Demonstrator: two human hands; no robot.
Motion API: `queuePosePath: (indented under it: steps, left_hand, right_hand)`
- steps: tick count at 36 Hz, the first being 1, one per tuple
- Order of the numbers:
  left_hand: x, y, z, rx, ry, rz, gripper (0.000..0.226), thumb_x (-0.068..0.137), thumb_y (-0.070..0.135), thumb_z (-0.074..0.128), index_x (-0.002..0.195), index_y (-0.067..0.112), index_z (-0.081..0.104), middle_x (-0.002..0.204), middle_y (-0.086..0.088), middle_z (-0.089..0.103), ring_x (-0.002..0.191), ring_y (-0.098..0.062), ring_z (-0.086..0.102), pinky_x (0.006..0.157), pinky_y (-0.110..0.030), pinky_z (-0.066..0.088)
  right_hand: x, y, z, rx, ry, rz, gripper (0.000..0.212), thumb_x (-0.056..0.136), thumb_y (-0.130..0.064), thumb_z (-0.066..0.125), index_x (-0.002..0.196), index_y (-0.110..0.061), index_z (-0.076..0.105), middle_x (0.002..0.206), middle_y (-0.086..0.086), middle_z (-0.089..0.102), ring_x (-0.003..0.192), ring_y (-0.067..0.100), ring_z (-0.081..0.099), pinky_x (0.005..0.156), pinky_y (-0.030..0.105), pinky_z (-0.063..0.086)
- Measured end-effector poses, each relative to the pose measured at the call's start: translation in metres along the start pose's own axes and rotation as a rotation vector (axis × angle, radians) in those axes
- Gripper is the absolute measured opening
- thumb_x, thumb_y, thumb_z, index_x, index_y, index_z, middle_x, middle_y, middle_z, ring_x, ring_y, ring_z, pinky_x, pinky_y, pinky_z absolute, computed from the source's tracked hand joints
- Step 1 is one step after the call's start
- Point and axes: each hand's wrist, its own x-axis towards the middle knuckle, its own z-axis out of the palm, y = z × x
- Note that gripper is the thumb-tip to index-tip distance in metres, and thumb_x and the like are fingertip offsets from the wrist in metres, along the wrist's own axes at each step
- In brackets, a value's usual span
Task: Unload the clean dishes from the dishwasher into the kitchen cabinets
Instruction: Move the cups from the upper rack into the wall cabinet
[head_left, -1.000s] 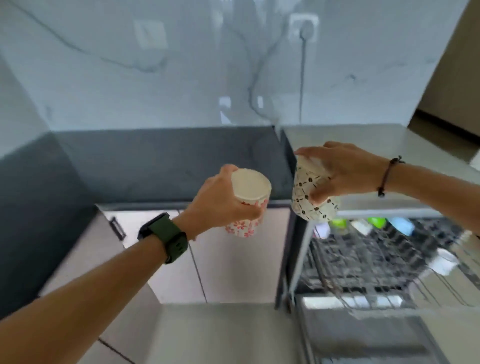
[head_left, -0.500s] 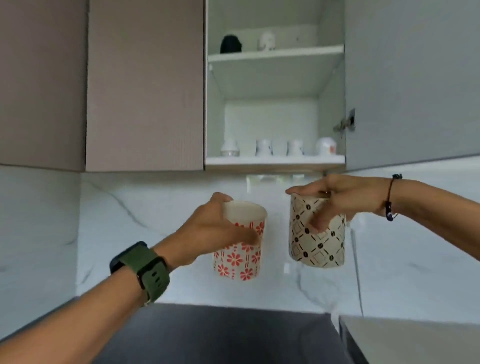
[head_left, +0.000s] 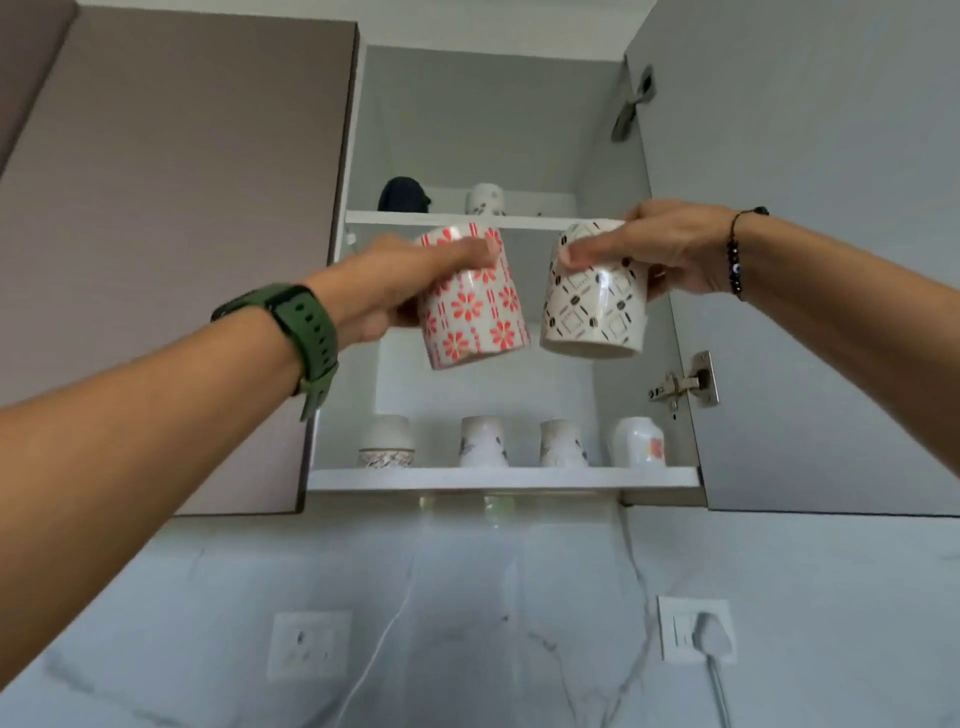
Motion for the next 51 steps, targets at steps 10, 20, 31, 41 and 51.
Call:
queuePosePath:
  steps: [10, 20, 31, 41, 51]
  left_hand:
    - [0.142, 0.031, 0.036, -0.263, 0.141, 0.188, 0.043, 0.076, 0.026, 0.073, 0.107, 0.011, 0.048, 0.089, -0.002, 0.066, 0.079, -0.013, 0.065, 0.059, -0.028, 0.052]
    - [0.261, 0.073, 0.074, -0.244, 0.278, 0.323, 0.068, 0.070, 0.037, 0.074, 0.122, 0.016, 0.036, 0.096, -0.004, 0.061, 0.087, -0.022, 0.065, 0.083, -0.041, 0.055]
    - [0.327, 0.072, 0.103, -0.096, 0.384, 0.350, 0.078, 0.061, 0.045, 0.077, 0.124, 0.015, 0.042, 0.098, -0.005, 0.065, 0.077, -0.020, 0.066, 0.074, -0.036, 0.057]
    - [0.343, 0.049, 0.111, 0.259, 0.455, 0.352, 0.062, 0.070, 0.043, 0.074, 0.118, 0.013, 0.049, 0.096, -0.002, 0.061, 0.069, -0.013, 0.060, 0.054, -0.022, 0.048]
    - [0.339, 0.044, 0.115, 0.395, 0.436, 0.292, 0.069, 0.072, 0.044, 0.071, 0.126, 0.012, 0.042, 0.102, -0.004, 0.057, 0.078, -0.018, 0.058, 0.060, -0.027, 0.046]
  right_hand:
    - [0.105, 0.005, -0.027, 0.298, 0.445, -0.056, 0.066, 0.063, -0.040, 0.082, 0.114, -0.013, 0.051, 0.086, 0.003, 0.068, 0.059, 0.013, 0.067, 0.053, 0.034, 0.057]
    - [0.202, 0.013, -0.084, 0.451, 0.584, -0.232, 0.082, 0.060, -0.031, 0.085, 0.121, -0.013, 0.032, 0.105, 0.008, 0.059, 0.075, 0.020, 0.068, 0.048, 0.031, 0.055]
    - [0.278, 0.025, -0.091, 0.248, 0.568, -0.300, 0.041, 0.070, -0.030, 0.078, 0.074, -0.016, 0.040, 0.077, 0.002, 0.062, 0.066, 0.015, 0.064, 0.054, 0.028, 0.054]
    - [0.304, 0.044, -0.071, 0.021, 0.645, -0.313, 0.042, 0.063, -0.036, 0.079, 0.073, -0.017, 0.042, 0.080, 0.002, 0.060, 0.084, 0.021, 0.066, 0.078, 0.037, 0.057]
    - [0.315, 0.065, -0.061, 0.030, 0.635, -0.219, 0.082, 0.066, -0.041, 0.077, 0.128, -0.007, 0.037, 0.105, 0.008, 0.056, 0.088, 0.021, 0.059, 0.060, 0.028, 0.048]
